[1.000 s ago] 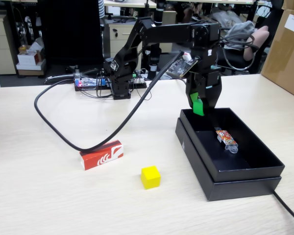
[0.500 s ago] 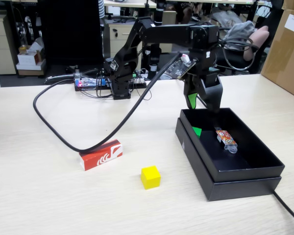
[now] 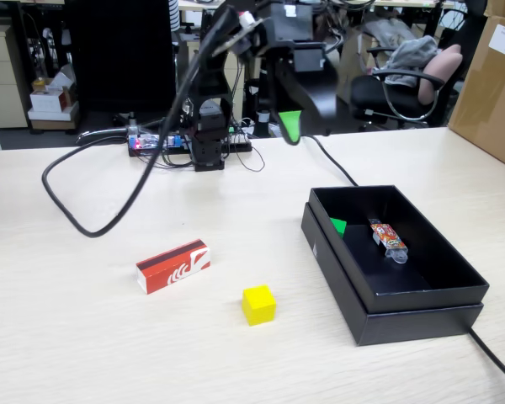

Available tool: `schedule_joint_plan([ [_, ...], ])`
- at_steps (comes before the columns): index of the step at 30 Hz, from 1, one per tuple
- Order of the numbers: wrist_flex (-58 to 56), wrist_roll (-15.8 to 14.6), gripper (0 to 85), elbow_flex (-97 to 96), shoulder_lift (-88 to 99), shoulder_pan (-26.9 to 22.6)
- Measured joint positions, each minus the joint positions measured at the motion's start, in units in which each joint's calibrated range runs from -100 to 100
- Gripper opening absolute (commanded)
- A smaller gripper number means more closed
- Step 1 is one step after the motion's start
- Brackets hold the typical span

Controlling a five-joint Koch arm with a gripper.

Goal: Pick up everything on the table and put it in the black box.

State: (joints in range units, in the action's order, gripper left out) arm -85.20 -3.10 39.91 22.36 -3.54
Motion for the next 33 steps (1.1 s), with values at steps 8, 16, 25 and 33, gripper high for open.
schedule_joint_plan([
  [8, 2.7, 4.4, 48.0, -16.9, -4.9, 7.3],
  [16, 18.7, 6.8, 47.9, -32.3, -5.2, 9.5],
  [25, 31.2, 8.7, 47.7, -38.0, -5.2, 11.0],
  [33, 31.2, 10.2, 47.9, -43.3, 1.0, 12.9],
])
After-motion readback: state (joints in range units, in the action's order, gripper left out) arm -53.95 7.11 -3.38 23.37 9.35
